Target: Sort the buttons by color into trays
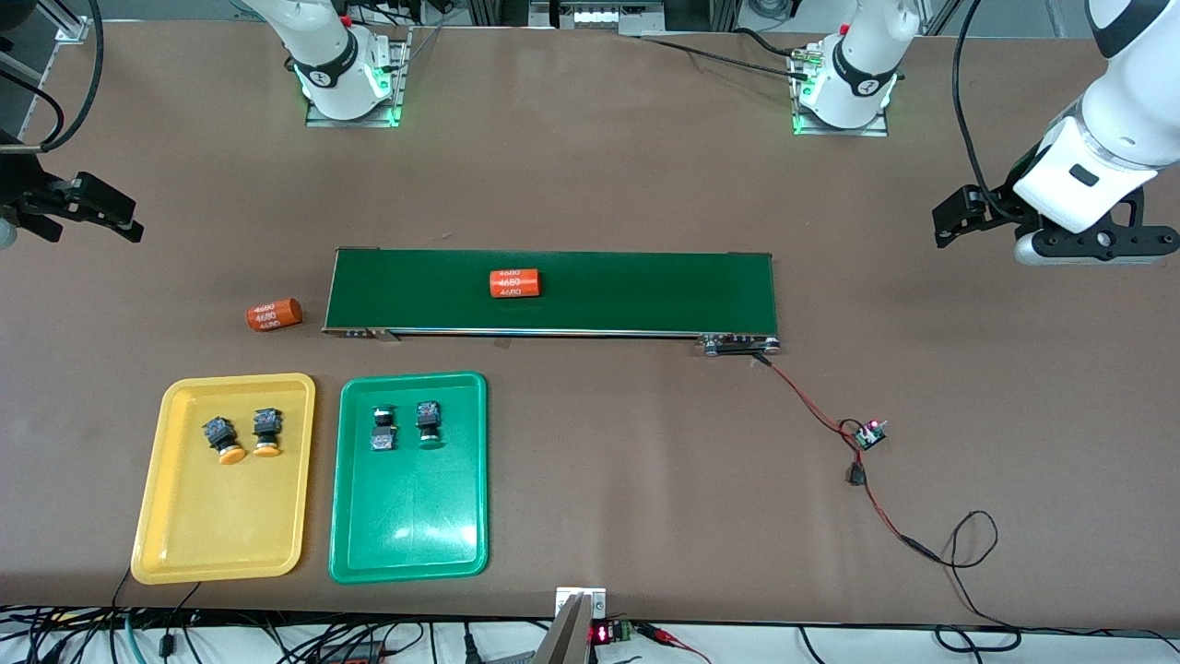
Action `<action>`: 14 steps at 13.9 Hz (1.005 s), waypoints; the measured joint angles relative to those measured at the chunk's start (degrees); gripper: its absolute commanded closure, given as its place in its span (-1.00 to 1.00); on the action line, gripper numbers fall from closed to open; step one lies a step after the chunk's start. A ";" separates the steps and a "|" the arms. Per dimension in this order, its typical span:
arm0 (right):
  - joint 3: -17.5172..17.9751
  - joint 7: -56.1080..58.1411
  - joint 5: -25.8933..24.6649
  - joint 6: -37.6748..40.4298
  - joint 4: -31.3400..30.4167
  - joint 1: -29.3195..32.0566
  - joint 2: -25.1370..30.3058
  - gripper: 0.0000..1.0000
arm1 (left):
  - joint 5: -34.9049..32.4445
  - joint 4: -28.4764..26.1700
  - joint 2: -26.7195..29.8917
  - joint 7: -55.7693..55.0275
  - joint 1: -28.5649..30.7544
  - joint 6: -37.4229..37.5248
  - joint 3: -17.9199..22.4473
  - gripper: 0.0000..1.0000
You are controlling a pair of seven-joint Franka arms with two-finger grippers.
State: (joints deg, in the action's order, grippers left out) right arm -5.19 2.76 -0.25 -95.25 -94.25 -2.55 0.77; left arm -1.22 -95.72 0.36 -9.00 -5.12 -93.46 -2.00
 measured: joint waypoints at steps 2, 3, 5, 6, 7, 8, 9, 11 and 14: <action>0.04 0.06 0.00 0.78 0.19 -0.02 0.08 -1.00 | 0.00 0.00 0.00 0.00 0.00 0.01 -0.03 -1.00; 0.14 0.08 0.00 0.97 0.21 -0.04 0.09 -1.00 | 0.00 0.00 0.00 0.00 0.00 0.02 -0.05 -1.00; 0.27 0.09 0.00 1.10 0.21 -0.29 0.09 -1.00 | 0.00 0.00 0.00 0.00 0.00 0.02 -0.07 -1.00; 0.28 0.09 0.00 1.20 0.21 -0.46 0.08 -1.00 | 0.00 0.00 0.00 0.00 0.00 0.02 -0.07 -1.00; 0.29 0.09 0.00 1.47 0.20 -0.56 0.08 -1.00 | 0.00 0.00 0.00 0.00 0.00 0.02 -0.08 -1.00; 0.30 0.08 0.00 1.96 0.19 -0.59 0.04 -1.00 | 0.00 0.00 0.00 0.00 0.00 0.02 -0.09 -1.00; 0.28 0.08 0.00 2.50 0.19 -0.58 -0.04 -1.00 | 0.00 0.00 0.00 0.00 0.00 0.02 -0.11 -1.00; 0.18 0.08 -0.01 2.78 0.19 -0.52 -0.24 -1.00 | -0.01 0.00 0.00 0.00 0.00 0.17 -0.12 -1.00; 0.19 0.08 -0.01 2.79 0.19 -0.56 -0.20 -1.00 | -0.01 0.00 0.00 0.00 0.00 0.40 -0.15 -1.00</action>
State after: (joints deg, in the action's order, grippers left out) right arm -5.00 2.85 -0.25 -92.47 -94.06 -3.12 0.57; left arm -1.23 -95.72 0.36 -9.00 -5.12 -93.06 -2.15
